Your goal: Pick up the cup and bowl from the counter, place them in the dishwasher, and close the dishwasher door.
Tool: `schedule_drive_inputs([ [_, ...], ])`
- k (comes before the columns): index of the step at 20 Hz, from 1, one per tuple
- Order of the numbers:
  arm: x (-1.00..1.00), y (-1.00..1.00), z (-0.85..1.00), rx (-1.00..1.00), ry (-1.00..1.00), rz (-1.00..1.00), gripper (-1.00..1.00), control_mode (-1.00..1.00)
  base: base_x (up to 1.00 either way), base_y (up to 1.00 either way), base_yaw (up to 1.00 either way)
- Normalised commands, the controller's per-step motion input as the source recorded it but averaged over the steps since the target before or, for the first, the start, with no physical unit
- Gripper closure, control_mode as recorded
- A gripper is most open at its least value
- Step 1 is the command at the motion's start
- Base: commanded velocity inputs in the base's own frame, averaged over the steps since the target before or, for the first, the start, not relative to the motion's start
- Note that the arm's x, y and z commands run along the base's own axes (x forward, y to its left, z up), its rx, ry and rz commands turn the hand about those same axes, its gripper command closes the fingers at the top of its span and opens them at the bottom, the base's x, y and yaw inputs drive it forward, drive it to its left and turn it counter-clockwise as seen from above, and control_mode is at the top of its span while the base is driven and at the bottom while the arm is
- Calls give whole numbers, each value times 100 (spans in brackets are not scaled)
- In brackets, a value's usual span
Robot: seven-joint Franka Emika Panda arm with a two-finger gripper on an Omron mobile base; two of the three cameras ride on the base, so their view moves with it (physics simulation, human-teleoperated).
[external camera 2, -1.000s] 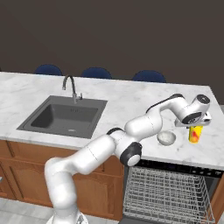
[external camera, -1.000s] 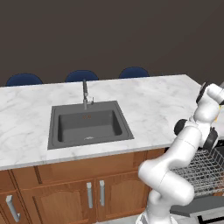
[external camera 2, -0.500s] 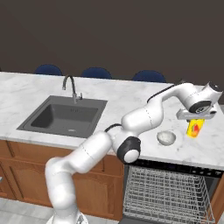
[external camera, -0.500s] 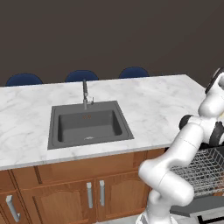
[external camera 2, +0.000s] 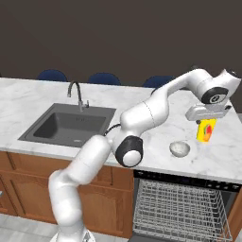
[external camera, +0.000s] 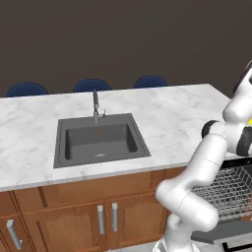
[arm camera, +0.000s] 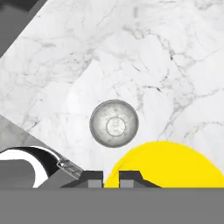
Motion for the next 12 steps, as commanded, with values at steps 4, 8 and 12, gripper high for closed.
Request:
schedule_drive_inputs([
  [4, -77, 100, -44, -42, -8, 11, 100, -100, 0, 0, 0],
  [8, -73, 100, -50, -45, -9, 12, 100, -100, 0, 0, 0],
  [12, -67, 100, -42, -37, -10, 12, 100, -100, 0, 0, 0],
])
